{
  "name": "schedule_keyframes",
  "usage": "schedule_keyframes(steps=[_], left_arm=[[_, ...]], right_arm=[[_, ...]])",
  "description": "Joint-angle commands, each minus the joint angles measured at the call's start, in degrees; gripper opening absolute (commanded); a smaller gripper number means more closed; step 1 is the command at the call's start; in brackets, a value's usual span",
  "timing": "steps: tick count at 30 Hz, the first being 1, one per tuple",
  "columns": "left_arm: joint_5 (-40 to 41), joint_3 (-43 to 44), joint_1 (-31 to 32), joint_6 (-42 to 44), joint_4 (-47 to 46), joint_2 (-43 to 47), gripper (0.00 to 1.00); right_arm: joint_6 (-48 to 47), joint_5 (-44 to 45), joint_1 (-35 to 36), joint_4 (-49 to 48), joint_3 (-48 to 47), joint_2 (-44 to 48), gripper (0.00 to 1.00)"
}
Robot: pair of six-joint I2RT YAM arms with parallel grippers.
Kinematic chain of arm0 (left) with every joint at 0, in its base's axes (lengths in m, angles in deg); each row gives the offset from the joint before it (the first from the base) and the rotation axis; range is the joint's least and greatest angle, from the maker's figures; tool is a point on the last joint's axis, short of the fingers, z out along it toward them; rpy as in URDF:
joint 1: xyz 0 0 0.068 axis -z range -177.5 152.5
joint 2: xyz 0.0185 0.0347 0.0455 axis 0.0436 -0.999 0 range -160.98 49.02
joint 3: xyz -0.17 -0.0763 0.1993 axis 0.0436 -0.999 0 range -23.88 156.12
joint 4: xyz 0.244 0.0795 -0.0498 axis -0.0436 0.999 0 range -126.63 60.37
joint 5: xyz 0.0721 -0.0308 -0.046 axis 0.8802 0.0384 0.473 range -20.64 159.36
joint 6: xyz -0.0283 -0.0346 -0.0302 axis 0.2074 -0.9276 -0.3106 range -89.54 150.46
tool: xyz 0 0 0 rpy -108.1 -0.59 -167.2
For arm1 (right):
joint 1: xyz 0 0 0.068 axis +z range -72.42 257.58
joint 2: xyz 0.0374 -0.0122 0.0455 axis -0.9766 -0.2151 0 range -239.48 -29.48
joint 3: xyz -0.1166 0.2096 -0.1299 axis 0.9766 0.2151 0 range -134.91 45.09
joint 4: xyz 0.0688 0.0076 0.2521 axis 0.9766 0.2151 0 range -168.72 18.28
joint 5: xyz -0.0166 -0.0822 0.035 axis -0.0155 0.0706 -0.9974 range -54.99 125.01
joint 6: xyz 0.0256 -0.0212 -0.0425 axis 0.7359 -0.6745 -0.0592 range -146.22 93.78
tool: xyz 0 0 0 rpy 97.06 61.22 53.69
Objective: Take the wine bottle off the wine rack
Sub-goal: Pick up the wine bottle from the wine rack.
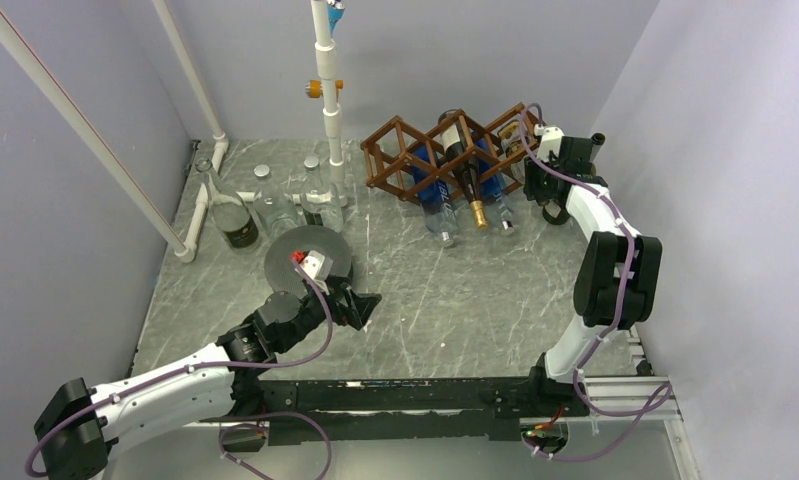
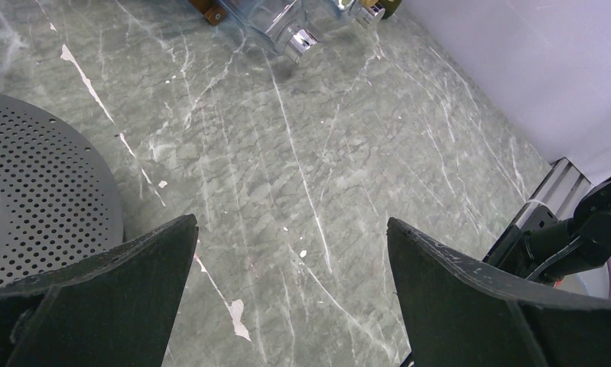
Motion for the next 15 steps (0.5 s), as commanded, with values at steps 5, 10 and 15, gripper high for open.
schedule_keyframes(steps=[5, 10, 15], left_arm=[[0.11, 0.02, -0.27, -0.74, -0.70, 1.64, 0.99], [0.24, -0.30, -0.29, -0.83, -0.71, 2.14, 1.00], [0.25, -0.39, -0.28, -0.92, -0.53, 2.40, 0.99]], right_arm=[[0.96, -0.73, -0.35, 0.91, -1.45, 1.40, 0.14], [1.12, -1.18, -0.46, 1.21, -0.09, 3.50, 0.02], [1.32, -2.35, -0.55, 1.65, 1.48, 6.74, 0.00]])
